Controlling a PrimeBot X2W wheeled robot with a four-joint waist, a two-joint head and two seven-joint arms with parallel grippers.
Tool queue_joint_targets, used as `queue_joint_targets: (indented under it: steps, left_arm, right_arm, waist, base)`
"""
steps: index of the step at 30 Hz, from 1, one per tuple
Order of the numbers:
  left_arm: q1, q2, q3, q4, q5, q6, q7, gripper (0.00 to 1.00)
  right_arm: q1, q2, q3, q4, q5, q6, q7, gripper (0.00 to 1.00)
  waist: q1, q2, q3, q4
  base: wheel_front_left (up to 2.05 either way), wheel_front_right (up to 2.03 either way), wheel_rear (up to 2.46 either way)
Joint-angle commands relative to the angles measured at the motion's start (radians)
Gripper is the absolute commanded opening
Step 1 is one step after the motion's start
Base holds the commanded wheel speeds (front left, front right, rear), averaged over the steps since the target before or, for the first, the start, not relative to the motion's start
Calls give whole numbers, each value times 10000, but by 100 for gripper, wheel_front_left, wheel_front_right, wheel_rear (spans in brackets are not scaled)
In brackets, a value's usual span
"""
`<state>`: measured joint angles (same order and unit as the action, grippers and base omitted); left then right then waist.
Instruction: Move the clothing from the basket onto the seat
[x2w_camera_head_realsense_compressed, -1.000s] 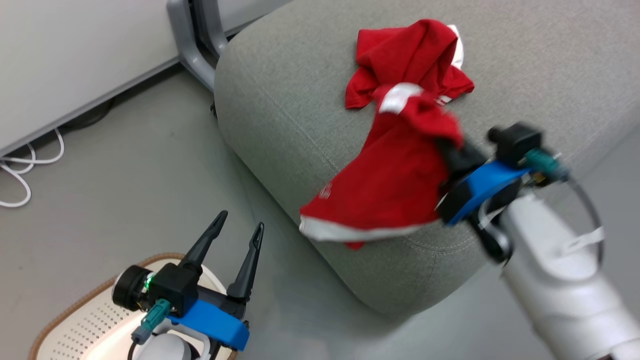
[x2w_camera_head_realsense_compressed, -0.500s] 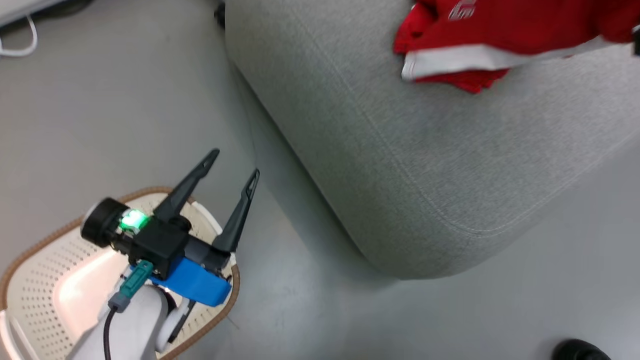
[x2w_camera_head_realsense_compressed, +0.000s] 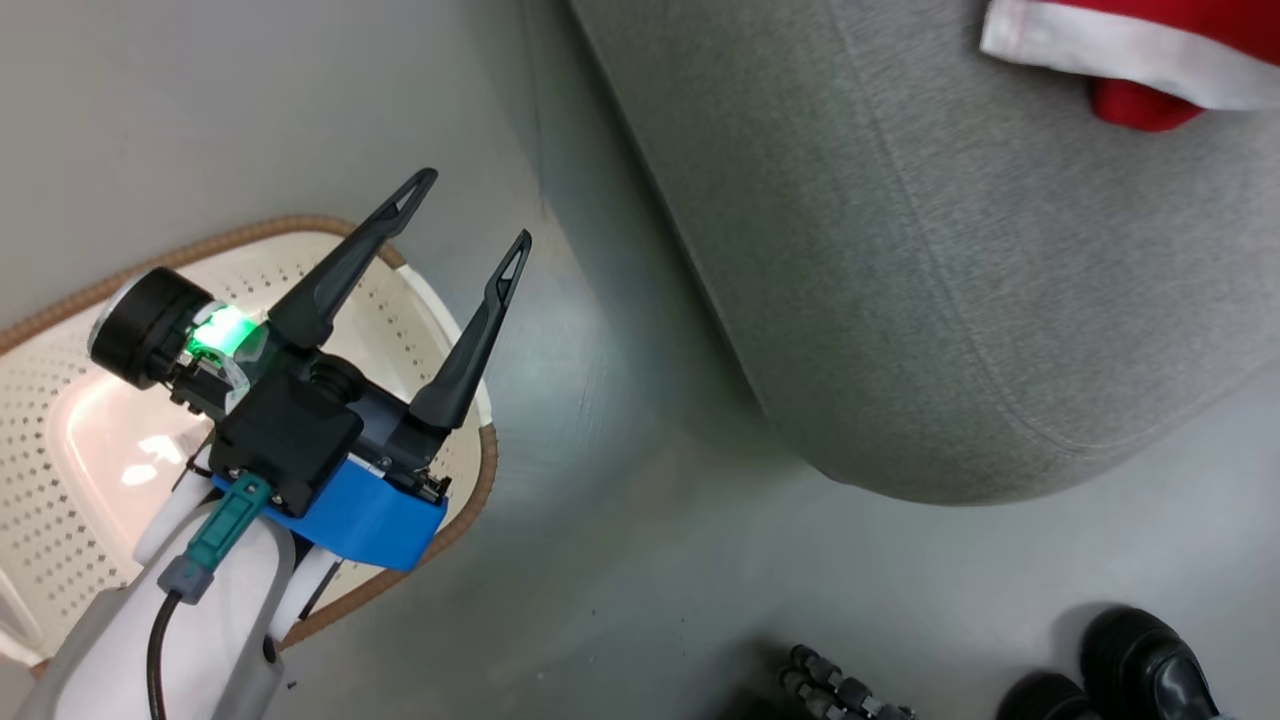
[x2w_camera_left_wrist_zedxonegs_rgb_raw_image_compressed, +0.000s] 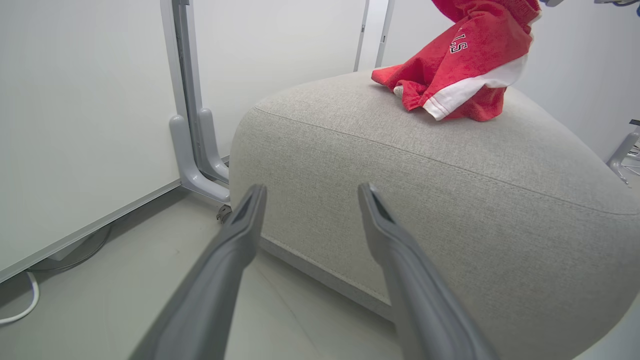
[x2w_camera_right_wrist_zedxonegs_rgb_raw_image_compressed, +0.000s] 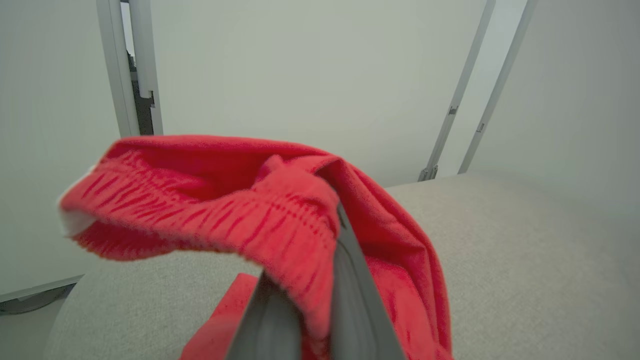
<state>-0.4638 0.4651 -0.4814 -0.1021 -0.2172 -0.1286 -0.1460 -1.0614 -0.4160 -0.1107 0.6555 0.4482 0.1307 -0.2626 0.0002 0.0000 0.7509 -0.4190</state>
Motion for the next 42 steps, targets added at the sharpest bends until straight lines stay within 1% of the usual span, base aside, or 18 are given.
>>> queue_joint_targets:
  steps: [1,6,9,13,19,20,23,24,25,36,42]
  left_arm:
    - [-168,39,41,-53,76,36,14,100]
    - [-154,87,52,-295,33,129,69,100]
    - [-136,115,49,-269,19,176,39,100]
    - [-174,77,42,-171,-17,216,-46,100]
    - [-118,3,48,37,-100,293,-247,100]
    - [-113,-9,31,72,-100,298,-261,100]
    - [-119,-59,-15,183,-131,314,-355,100]
    - [-125,-75,-29,214,-140,318,-392,100]
    - [-134,-96,-44,241,-151,307,-411,100]
    - [-48,-211,-159,552,-252,396,-667,100]
    - [205,-550,-216,1024,-467,460,-956,100]
  right_arm:
    - [-114,61,-51,82,-108,1,-32,0]
    - [-236,523,-585,1119,-767,1,-34,0]
    - [-362,718,-759,1483,-1130,1,-34,0]
    - [-448,841,-935,1574,-1382,1,-34,0]
    - [-272,861,-1031,1537,-1621,1,-34,0]
    - [-221,871,-1045,1553,-1653,1,-34,6]
    - [-94,901,-1066,1608,-1693,1,-32,61]
    - [-66,894,-1064,1609,-1732,1,-34,95]
    - [-33,888,-1072,1598,-1764,1,-34,100]
    - [295,940,-1065,1676,-1984,1,-34,100]
    - [700,921,-984,1614,-2154,1,-34,100]
  waist:
    - [-2,0,384,207]
    - [-2,0,728,319]
    - [-2,0,779,375]
    - [-2,0,735,446]
    - [-2,0,586,532]
    - [-2,0,556,547]
    - [-2,0,445,592]
    - [-2,0,405,604]
    - [-2,0,371,614]
    - [-2,0,37,673]
    - [-2,0,-625,903]
  base:
    - [0,0,0]
    - [0,0,0]
    - [0,0,0]
    - [0,0,0]
    - [0,0,0]
    - [0,0,0]
    - [0,0,0]
    - [0,0,0]
    - [0,0,0]
    - [0,0,0]
    - [0,0,0]
